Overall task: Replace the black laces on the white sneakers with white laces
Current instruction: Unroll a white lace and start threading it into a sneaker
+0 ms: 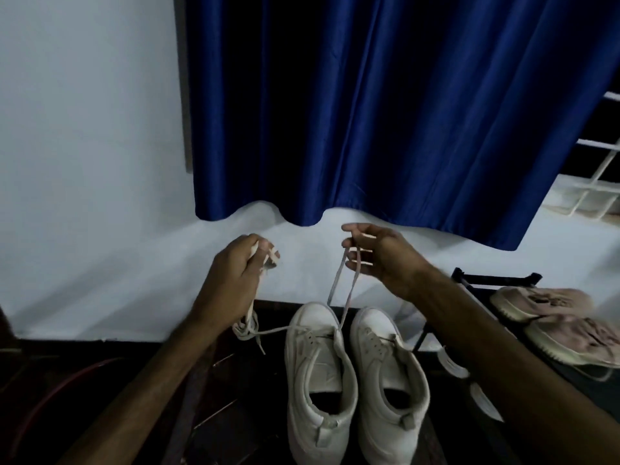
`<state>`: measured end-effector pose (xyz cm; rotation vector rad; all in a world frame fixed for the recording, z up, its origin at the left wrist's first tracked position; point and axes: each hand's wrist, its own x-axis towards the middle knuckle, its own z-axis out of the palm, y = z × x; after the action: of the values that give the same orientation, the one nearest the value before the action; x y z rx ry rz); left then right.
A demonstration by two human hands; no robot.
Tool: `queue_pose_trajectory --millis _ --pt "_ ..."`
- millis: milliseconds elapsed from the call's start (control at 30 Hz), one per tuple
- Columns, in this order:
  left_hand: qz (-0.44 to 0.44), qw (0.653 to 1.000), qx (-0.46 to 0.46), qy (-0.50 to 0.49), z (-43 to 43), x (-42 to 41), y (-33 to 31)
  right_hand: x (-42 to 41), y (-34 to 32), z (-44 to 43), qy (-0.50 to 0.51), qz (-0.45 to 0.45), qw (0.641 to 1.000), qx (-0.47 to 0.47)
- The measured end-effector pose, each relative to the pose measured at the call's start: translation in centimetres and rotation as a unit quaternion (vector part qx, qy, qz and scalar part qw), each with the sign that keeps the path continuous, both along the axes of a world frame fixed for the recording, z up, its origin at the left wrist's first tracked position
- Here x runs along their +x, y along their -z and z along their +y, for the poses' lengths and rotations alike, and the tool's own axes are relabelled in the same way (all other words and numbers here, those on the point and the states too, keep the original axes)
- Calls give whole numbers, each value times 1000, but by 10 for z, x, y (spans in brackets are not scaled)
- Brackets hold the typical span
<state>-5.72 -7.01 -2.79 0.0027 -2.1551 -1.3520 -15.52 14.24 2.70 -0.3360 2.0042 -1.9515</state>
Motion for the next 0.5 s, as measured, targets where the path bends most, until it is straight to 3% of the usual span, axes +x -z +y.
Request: queue_pose_trajectory --millis 333,433,500 --pt "90 973 -211 -28 17 -7 -178 45 -140 -5 12 87 992 -90" --pt "94 974 -200 -46 27 -3 -214 56 -170 -4 18 108 989 -97" --pt "99 989 -103 -22 33 -1 -236 63 -190 -2 12 125 986 -111"
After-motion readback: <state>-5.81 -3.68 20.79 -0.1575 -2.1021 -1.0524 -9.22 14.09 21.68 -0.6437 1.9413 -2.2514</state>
